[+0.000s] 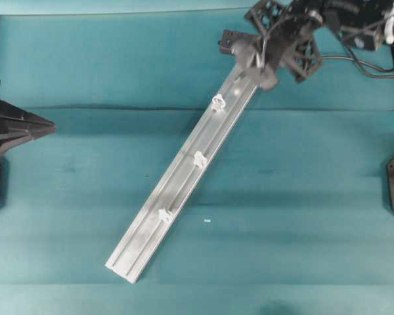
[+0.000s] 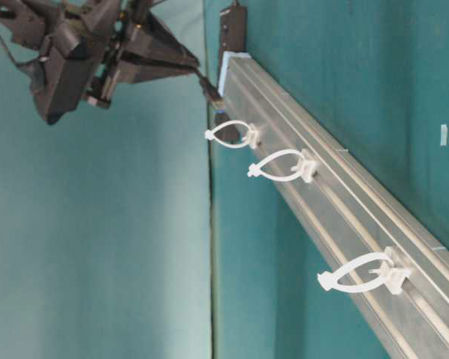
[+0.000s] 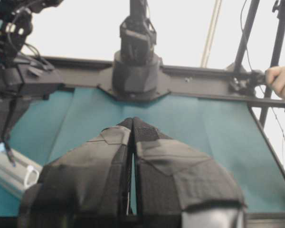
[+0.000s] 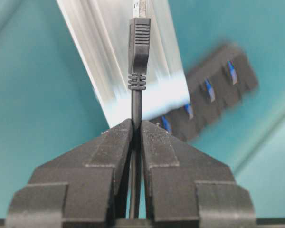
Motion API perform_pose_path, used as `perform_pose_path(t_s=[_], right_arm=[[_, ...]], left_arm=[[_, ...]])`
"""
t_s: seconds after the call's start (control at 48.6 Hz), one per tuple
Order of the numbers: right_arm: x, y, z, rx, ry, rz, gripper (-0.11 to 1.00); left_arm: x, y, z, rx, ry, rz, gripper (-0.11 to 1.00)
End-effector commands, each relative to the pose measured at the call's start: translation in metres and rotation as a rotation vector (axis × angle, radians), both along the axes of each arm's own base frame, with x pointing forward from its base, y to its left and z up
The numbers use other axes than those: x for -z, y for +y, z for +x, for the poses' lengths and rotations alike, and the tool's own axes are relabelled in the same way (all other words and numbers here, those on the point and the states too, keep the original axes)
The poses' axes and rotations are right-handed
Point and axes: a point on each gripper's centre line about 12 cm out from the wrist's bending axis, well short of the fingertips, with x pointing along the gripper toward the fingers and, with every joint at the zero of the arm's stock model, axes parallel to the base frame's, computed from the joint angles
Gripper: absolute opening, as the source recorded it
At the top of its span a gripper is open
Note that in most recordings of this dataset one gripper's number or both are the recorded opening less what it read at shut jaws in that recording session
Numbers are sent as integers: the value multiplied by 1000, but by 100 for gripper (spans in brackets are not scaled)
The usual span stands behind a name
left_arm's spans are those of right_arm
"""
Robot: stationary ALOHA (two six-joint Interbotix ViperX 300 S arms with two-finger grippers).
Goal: Pass the USB cable through three rings with both arms.
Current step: 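Carry the plug with the right gripper to the first ring near the hub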
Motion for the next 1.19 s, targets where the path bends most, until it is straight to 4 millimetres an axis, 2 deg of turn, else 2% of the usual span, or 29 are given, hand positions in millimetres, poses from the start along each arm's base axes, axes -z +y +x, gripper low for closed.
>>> perform_pose_path(t_s=[0.0, 0.35, 0.782, 1.173], right_arm=[[3, 5, 6, -24, -13, -8, 9], [7, 11, 18, -50, -32, -15, 9], [7, 32, 31, -76, -57, 23, 9], [6, 41, 39, -55, -105, 64, 9]], left_arm=[[-10, 0, 2, -1, -23, 0, -1], [-10, 0, 1, -1, -25, 0, -1], [-8, 1, 2, -3, -18, 0, -1], [-5, 4, 4, -17, -9, -52, -1]])
